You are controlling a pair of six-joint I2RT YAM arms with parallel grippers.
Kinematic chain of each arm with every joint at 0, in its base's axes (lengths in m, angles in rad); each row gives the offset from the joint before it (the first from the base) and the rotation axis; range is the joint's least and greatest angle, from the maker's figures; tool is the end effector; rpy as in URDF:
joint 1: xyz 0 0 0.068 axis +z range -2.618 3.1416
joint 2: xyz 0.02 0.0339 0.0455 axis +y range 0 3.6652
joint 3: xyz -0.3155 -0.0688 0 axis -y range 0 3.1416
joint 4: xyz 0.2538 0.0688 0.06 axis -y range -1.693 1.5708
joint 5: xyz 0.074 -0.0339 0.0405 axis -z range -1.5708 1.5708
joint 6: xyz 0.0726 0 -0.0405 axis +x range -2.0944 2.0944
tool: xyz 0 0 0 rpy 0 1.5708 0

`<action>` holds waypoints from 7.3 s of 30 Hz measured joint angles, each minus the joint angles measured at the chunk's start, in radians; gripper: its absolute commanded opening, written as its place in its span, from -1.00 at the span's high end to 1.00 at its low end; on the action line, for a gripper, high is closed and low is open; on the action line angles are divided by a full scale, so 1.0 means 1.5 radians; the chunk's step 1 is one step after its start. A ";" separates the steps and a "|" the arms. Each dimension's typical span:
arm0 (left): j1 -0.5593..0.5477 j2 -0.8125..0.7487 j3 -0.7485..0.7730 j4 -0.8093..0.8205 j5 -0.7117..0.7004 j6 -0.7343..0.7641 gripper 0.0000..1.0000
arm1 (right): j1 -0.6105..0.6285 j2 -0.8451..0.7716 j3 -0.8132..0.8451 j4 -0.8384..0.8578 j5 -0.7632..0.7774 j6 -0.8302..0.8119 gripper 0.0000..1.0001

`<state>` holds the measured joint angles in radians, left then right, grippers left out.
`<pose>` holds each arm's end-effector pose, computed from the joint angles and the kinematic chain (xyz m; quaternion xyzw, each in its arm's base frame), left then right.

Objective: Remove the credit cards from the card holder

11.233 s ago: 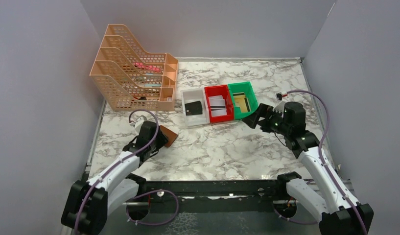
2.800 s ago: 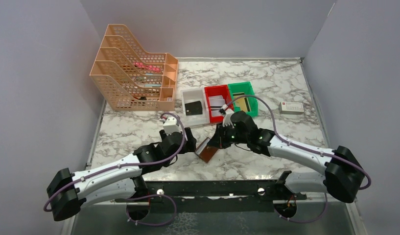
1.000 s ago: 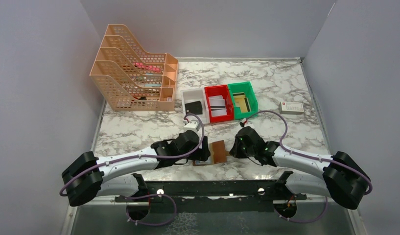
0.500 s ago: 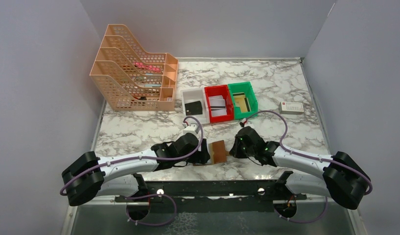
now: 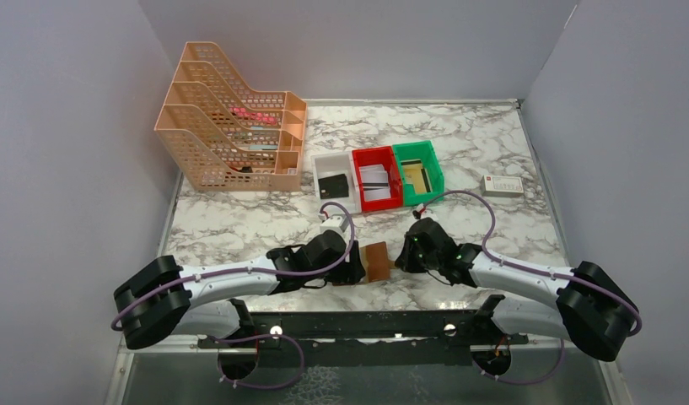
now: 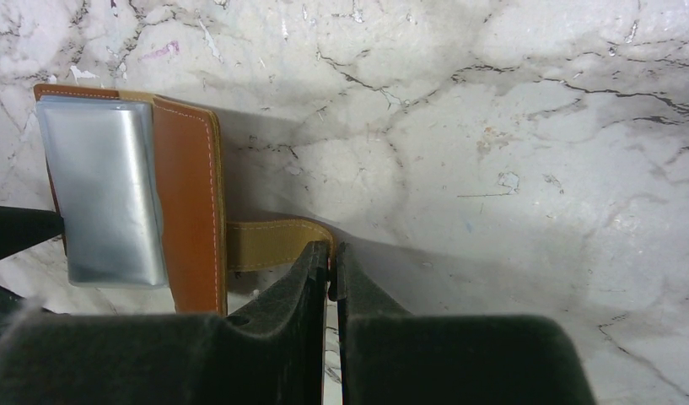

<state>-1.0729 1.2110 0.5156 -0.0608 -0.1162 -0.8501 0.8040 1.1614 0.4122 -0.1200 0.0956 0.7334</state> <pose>0.1261 -0.2143 0.1920 0.0790 0.9135 -0.2938 0.2700 0.1545 0.1504 0.1623 -0.0167 0.9380 0.2064 0.2779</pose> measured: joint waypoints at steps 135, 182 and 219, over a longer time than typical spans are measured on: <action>0.016 0.126 0.096 -0.103 -0.038 -0.034 0.32 | -0.052 0.180 0.057 0.169 -0.353 0.022 0.39; 0.018 0.187 0.148 -0.098 -0.060 -0.014 1.00 | -0.100 0.173 0.060 0.131 -0.375 0.015 0.34; 0.021 0.162 0.116 -0.077 -0.063 -0.033 1.00 | -0.109 0.153 -0.004 0.199 -0.352 0.066 0.96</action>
<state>-1.0416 1.4536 0.6903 -0.1768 -0.2111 -0.8997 0.6399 1.3914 0.4061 0.1783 -0.4324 0.8326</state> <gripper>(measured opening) 0.037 0.016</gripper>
